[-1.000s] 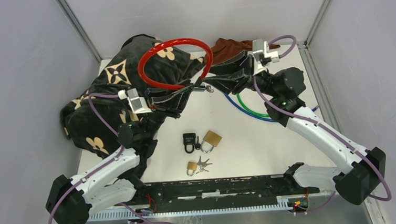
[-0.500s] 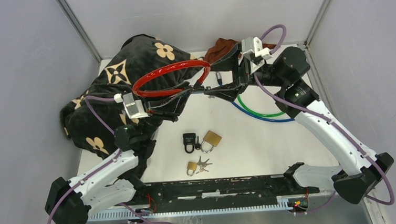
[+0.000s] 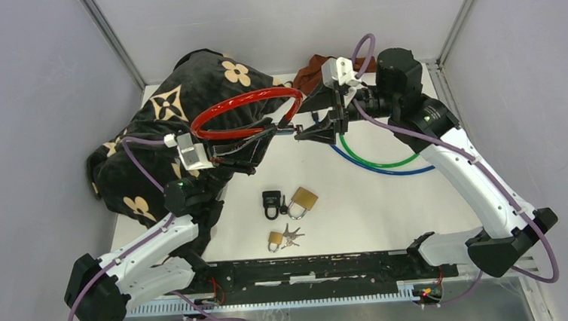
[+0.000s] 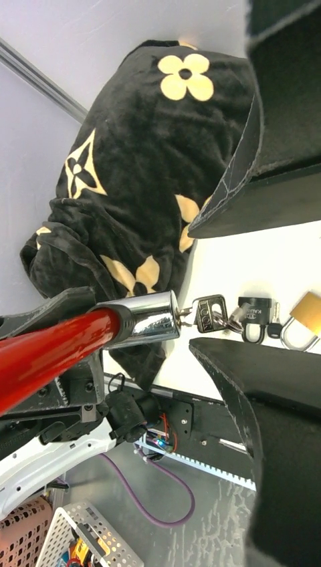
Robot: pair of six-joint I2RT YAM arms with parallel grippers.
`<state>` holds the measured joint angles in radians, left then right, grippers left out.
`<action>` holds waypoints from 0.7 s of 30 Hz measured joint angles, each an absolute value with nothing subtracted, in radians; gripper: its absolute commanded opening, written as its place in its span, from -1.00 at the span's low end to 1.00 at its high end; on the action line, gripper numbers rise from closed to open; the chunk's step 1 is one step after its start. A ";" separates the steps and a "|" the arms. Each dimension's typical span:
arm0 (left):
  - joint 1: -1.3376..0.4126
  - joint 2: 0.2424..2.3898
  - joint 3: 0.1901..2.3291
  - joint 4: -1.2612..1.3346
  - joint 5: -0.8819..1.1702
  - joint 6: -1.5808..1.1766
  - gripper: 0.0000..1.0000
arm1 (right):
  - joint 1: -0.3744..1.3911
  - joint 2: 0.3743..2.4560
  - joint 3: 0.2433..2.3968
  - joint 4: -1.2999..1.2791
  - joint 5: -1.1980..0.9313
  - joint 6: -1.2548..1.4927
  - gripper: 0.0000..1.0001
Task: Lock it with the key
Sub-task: Lock the lock.
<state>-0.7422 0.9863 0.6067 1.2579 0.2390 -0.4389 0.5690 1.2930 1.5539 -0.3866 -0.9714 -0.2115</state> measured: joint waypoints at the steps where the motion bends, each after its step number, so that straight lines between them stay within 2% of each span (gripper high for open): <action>1: -0.742 0.986 0.607 1.258 0.239 -0.439 -0.97 | 0.569 1.301 1.563 -0.400 -0.972 -0.224 0.12; 12: -0.742 0.986 0.607 1.251 0.237 -0.438 -0.97 | 0.567 1.310 1.571 -0.455 -0.999 -0.261 -0.61; 13: -0.742 0.986 0.607 1.251 0.237 -0.438 -0.97 | 0.567 1.309 1.569 -0.448 -1.008 -0.254 -0.66; 16: -0.742 0.985 0.607 1.251 0.236 -0.438 -0.97 | 0.567 1.305 1.554 -0.419 -1.024 -0.234 -0.61; 18: -0.742 0.984 0.607 1.249 0.236 -0.438 -0.97 | 0.566 1.303 1.545 -0.405 -1.032 -0.227 -0.80; 21: -0.742 0.982 0.607 1.245 0.236 -0.438 -0.96 | 0.566 1.303 1.540 -0.395 -1.040 -0.215 -0.97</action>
<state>-0.7418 0.9821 0.6067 1.2446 0.2359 -0.4377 0.5663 1.3025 1.5398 -0.3954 -1.0397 -0.2150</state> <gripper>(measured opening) 0.273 0.250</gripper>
